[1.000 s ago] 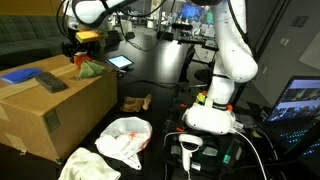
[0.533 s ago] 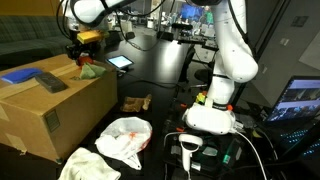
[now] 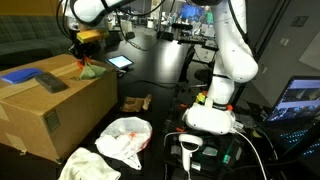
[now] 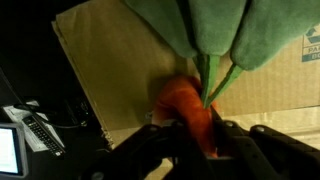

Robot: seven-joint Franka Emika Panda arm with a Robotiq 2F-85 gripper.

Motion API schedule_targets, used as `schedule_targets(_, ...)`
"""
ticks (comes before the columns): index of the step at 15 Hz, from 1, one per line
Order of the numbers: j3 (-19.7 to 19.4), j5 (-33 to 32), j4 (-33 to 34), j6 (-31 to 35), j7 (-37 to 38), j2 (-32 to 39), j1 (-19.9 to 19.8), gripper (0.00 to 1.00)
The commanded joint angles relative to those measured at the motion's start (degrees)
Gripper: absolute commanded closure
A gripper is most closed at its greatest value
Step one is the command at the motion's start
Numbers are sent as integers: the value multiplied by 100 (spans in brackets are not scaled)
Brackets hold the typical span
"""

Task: Pick the objects on the box and put them on the table, then pick the objects on the table and put them on the box

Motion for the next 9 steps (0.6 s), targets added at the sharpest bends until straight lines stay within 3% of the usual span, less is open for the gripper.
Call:
schedule_targets(1,-45,-79,-70,-97,60,-163,-4,98)
schedule_targets(9,-63,-133,-1419,150,103,-1353,-172,96)
